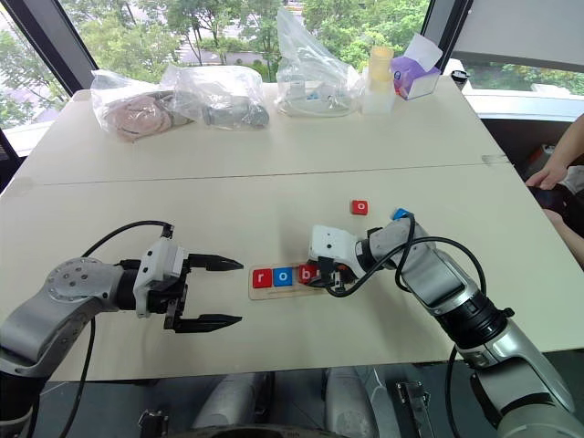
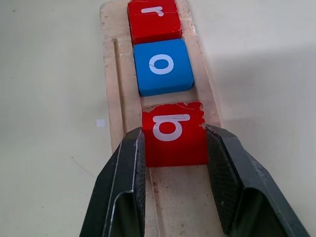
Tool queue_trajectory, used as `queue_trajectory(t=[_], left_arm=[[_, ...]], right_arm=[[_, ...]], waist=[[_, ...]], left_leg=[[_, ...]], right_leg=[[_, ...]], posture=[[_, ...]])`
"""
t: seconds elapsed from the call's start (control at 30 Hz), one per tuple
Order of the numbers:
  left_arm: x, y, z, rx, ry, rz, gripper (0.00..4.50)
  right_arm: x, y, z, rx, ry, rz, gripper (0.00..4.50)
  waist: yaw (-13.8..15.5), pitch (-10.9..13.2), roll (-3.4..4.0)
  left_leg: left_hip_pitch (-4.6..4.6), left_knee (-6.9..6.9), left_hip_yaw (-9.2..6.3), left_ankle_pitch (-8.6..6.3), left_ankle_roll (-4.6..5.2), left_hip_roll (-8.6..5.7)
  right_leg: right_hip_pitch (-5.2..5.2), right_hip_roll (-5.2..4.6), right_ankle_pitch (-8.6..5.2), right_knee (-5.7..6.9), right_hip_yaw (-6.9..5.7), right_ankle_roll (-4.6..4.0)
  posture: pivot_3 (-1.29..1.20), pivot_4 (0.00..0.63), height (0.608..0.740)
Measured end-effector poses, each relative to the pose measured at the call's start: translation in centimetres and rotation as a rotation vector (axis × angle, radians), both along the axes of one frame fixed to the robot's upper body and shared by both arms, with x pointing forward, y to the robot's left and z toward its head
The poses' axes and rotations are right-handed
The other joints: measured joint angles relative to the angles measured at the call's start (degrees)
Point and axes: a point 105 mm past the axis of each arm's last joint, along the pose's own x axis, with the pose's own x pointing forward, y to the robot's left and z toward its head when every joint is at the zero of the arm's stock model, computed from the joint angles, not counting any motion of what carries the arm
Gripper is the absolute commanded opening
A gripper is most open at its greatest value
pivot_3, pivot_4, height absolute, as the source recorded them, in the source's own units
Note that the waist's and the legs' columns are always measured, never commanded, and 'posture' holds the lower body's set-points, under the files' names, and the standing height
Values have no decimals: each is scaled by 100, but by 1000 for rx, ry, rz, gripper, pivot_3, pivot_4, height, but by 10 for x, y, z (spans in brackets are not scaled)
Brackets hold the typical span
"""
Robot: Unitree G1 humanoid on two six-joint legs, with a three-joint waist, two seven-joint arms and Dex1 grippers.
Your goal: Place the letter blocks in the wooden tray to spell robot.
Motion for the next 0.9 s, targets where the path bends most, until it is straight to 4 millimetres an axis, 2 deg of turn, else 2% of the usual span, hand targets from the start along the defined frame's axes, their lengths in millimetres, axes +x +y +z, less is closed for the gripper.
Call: queue_trajectory(t=[0.4, 0.6, 0.63, 0.9], left_arm=[[1, 0, 0, -3, -5, 13, 4500], [2, -1, 0, -6, -6, 18, 4500], [2, -1, 0, -6, -6, 19, 4500], [2, -2, 0, -11, -5, 22, 4500]], right_arm=[[-1, 6, -1, 9, -6, 17, 1143], [-3, 9, -2, 10, -11, 37, 4190], [-2, 10, -2, 9, -13, 37, 4463], [-1, 8, -2, -6, -31, 38, 4463]], waist=[[-2, 0, 0], [-3, 0, 0], [-1, 0, 0], [-2, 0, 0]], left_leg=[[0, 0, 0, 0, 0, 0], [0, 0, 0, 0, 0, 0], [0, 0, 0, 0, 0, 0], [0, 0, 0, 0, 0, 0]], right_leg=[[0, 0, 0, 0, 0, 0], [0, 0, 0, 1, 0, 0], [0, 0, 0, 1, 0, 0], [0, 1, 0, 1, 0, 0]], posture=[[0, 150, 740], [0, 150, 740], [0, 150, 740], [0, 150, 740]])
